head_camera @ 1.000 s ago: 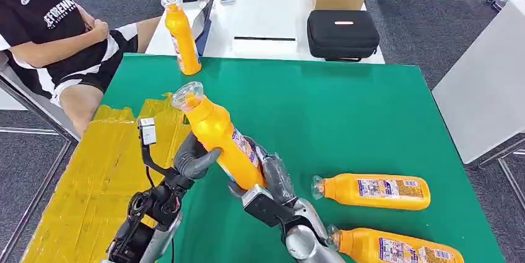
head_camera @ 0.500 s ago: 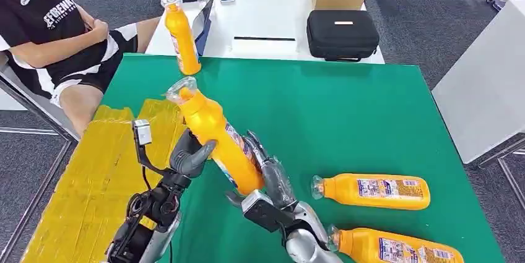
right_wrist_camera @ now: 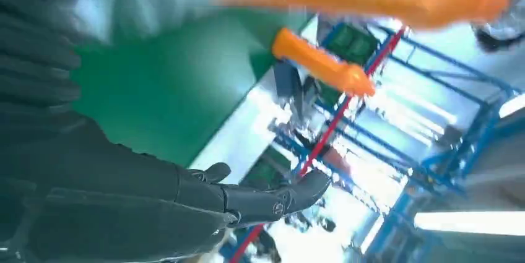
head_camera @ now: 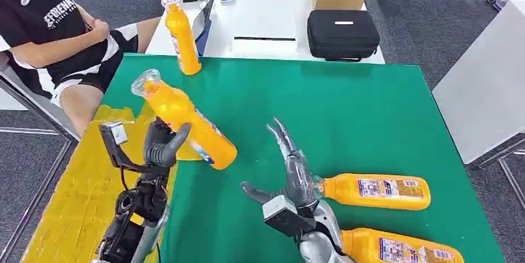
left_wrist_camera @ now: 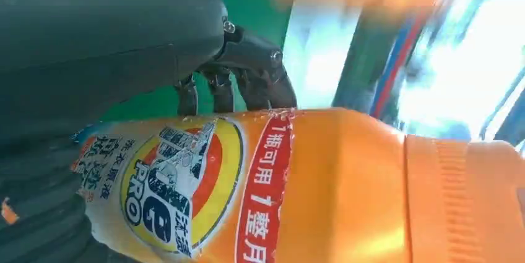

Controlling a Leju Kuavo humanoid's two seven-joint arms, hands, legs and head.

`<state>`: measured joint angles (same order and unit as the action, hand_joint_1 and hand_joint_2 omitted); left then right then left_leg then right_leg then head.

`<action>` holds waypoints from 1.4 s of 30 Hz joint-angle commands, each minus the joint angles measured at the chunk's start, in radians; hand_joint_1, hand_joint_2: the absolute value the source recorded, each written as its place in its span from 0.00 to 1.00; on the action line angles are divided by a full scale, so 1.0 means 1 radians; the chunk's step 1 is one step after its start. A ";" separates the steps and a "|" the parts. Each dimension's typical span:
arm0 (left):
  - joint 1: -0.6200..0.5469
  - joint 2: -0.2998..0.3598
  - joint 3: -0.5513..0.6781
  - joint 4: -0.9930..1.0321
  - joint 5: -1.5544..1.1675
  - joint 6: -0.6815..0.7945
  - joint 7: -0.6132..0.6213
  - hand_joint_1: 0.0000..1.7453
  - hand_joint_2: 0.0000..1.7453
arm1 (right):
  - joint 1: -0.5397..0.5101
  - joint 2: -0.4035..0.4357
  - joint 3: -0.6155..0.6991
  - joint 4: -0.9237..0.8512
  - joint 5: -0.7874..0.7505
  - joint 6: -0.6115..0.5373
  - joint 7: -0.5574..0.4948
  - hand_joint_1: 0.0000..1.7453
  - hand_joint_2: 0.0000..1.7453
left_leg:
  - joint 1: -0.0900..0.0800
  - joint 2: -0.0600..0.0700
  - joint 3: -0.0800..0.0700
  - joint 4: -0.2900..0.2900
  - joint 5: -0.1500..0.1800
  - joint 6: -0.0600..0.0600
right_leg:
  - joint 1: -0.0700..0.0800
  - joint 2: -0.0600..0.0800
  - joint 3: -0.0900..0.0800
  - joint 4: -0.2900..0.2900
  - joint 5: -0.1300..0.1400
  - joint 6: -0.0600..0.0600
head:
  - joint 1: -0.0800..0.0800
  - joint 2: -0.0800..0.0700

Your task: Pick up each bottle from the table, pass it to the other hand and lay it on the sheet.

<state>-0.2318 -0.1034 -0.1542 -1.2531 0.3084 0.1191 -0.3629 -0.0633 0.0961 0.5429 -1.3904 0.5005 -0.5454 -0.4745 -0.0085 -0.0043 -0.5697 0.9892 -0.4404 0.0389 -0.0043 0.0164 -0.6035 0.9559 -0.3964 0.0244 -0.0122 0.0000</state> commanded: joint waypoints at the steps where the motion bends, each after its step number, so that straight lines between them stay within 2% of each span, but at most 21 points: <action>1: -0.041 0.019 0.181 -0.049 -1.117 0.579 -0.079 1.00 1.00 | 0.061 -0.069 -0.079 -0.132 0.006 -0.086 0.001 0.00 1.00 | 0.001 0.000 0.001 0.000 -0.001 -0.002 | 0.001 -0.001 0.001 0.000 -0.001 0.000 | 0.000 0.000; 4: -0.060 -0.045 0.310 -0.053 -1.498 0.579 -0.072 1.00 1.00 | 0.060 -0.067 -0.092 -0.122 0.002 -0.101 0.001 0.00 1.00 | 0.001 -0.003 0.004 0.001 -0.003 -0.003 | 0.001 -0.005 0.005 0.000 -0.003 0.000 | 0.000 0.000; 6: -0.066 -0.051 0.328 -0.055 -1.617 0.579 -0.057 1.00 1.00 | 0.052 -0.067 -0.092 -0.113 -0.002 -0.106 0.000 0.00 1.00 | 0.000 -0.004 0.001 0.000 0.000 -0.001 | 0.000 -0.005 0.001 0.000 -0.001 0.000 | 0.000 0.000; 9: -0.066 -0.051 0.328 -0.055 -1.617 0.579 -0.057 1.00 1.00 | 0.052 -0.067 -0.092 -0.113 -0.002 -0.106 0.000 0.00 1.00 | 0.000 0.001 0.001 0.000 -0.001 -0.002 | 0.000 -0.002 0.002 0.000 -0.001 0.000 | 0.000 0.000; 10: -0.065 -0.045 0.312 -0.059 -1.708 0.579 -0.009 1.00 1.00 | 0.042 -0.064 -0.088 -0.105 -0.002 -0.107 0.000 0.00 1.00 | 0.001 0.002 0.003 0.001 -0.002 -0.002 | 0.001 -0.002 0.003 0.000 -0.001 0.000 | 0.000 0.000; 12: -0.074 0.024 0.220 -0.012 -1.867 0.579 0.135 1.00 1.00 | 0.032 -0.065 -0.082 -0.100 -0.001 -0.112 0.000 0.00 1.00 | 0.000 0.000 0.003 0.000 -0.002 -0.003 | 0.001 -0.003 0.003 0.000 -0.002 -0.001 | 0.000 0.000; 14: -0.114 0.203 -0.041 0.086 -1.879 0.579 0.383 1.00 1.00 | 0.027 -0.065 -0.084 -0.097 -0.001 -0.121 0.000 0.00 1.00 | 0.000 -0.002 0.002 0.000 0.000 -0.002 | 0.000 -0.004 0.002 0.000 -0.001 -0.001 | 0.000 0.000; 15: -0.138 0.243 -0.118 0.139 -1.879 0.579 0.440 1.00 1.00 | 0.025 -0.065 -0.085 -0.095 -0.002 -0.118 0.002 0.00 1.00 | 0.000 -0.003 0.004 0.000 -0.001 -0.004 | 0.001 -0.005 0.004 0.000 -0.002 -0.001 | 0.000 0.000; 16: -0.150 0.251 -0.143 0.173 -1.879 0.579 0.448 1.00 1.00 | 0.024 -0.065 -0.087 -0.094 -0.003 -0.116 0.003 0.00 1.00 | 0.000 -0.005 0.003 -0.001 0.000 -0.003 | 0.001 -0.007 0.004 0.000 -0.002 -0.001 | 0.000 0.000; 20: -0.165 0.251 -0.172 0.235 -1.879 0.551 0.433 1.00 1.00 | 0.022 -0.061 -0.092 -0.088 -0.003 -0.107 0.005 0.00 1.00 | 0.000 -0.001 0.003 -0.001 0.000 -0.002 | 0.000 -0.004 0.003 0.000 -0.001 -0.001 | -0.001 0.000; 22: -0.166 0.235 -0.143 0.271 -1.879 0.531 0.406 1.00 1.00 | 0.016 -0.054 -0.095 -0.081 0.001 -0.093 0.008 0.00 1.00 | 0.001 -0.004 0.004 -0.001 -0.001 -0.003 | 0.001 -0.007 0.005 -0.001 -0.002 -0.001 | -0.001 0.000; 24: -0.164 0.224 -0.119 0.287 -1.877 0.542 0.379 1.00 1.00 | 0.015 -0.050 -0.098 -0.078 0.003 -0.091 0.009 0.00 1.00 | 0.001 -0.001 0.003 -0.001 0.000 -0.002 | 0.000 -0.003 0.003 -0.001 -0.001 0.000 | 0.000 0.000; 26: -0.157 0.200 -0.077 0.301 -1.846 0.541 0.305 1.00 1.00 | 0.015 -0.045 -0.102 -0.075 0.009 -0.084 0.010 0.00 1.00 | 0.002 0.001 0.006 0.000 -0.002 -0.003 | 0.001 -0.002 0.006 0.000 -0.002 0.000 | 0.000 0.000; 29: -0.145 0.177 -0.052 0.315 -1.809 0.526 0.235 1.00 1.00 | 0.006 -0.041 -0.100 -0.062 0.012 -0.077 0.010 0.00 1.00 | 0.001 0.000 0.004 -0.001 0.000 -0.002 | 0.000 -0.002 0.003 0.000 -0.001 0.000 | 0.000 0.000; 42: -0.139 0.142 -0.039 0.353 -1.760 0.515 0.168 1.00 1.00 | -0.005 -0.030 -0.096 -0.031 0.008 -0.069 0.013 0.00 1.00 | 0.001 -0.001 0.004 -0.001 -0.001 -0.003 | 0.001 -0.003 0.004 -0.001 -0.002 -0.001 | 0.000 0.000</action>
<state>-0.3348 0.0725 -0.2125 -0.9991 -1.4702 0.6420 -0.1743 -0.0319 0.0541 0.4646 -1.4885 0.5146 -0.6195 -0.4688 -0.0083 -0.0049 -0.5702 0.9893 -0.4399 0.0384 -0.0043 0.0151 -0.6038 0.9560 -0.3963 0.0243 -0.0126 0.0000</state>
